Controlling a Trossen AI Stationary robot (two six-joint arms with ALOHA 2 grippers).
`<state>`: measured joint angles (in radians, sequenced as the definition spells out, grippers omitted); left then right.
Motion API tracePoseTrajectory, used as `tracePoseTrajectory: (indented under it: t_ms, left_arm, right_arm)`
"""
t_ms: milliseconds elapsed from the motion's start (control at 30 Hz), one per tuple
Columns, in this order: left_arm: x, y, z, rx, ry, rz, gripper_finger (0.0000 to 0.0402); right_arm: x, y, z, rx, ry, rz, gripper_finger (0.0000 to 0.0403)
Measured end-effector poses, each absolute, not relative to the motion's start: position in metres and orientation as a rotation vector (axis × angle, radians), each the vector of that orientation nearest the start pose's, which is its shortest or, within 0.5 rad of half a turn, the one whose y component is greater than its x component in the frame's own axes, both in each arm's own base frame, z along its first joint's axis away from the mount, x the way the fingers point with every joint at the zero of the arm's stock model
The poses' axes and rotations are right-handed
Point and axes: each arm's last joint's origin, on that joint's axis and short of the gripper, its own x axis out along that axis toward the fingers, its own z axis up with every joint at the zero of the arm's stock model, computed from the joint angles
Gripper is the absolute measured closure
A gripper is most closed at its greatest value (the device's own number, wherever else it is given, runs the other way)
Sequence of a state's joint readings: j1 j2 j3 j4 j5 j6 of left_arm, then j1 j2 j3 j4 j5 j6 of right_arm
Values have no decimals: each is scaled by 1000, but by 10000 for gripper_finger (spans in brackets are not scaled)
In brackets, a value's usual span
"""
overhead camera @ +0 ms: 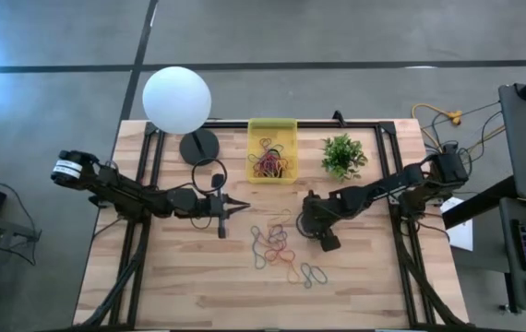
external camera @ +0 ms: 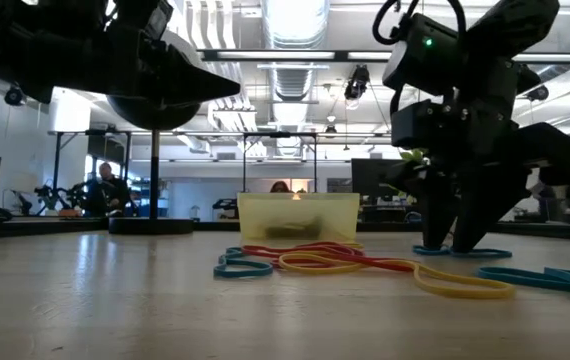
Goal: Pick and place rubber bands into bin
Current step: Put the blue rubber band into the yellow bin
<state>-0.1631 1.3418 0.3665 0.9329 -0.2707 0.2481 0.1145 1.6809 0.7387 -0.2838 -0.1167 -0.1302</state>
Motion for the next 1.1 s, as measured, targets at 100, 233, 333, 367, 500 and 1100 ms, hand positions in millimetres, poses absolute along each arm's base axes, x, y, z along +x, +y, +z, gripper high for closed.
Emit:
tracePoseTrajectory:
  t_ms: [100,233,333,367,500,1100]
  left_arm:
    - [240,-32,187,258,57,102,402]
    - [239,-31,185,259,64,111,402]
    - [239,-31,184,260,68,123,402]
    - [239,-31,184,260,69,123,402]
    - [239,-31,184,260,69,123,402]
    - [239,-30,184,261,69,127,402]
  right_arm:
    - [274,34,112,-125,1217,280,262]
    - [274,34,112,-131,1227,283,304]
    - [272,34,111,-131,1249,291,351]
    - [271,34,111,-130,1252,295,369]
    - [271,36,112,-140,1247,308,392]
    - [270,33,195,-276,932,249,395]
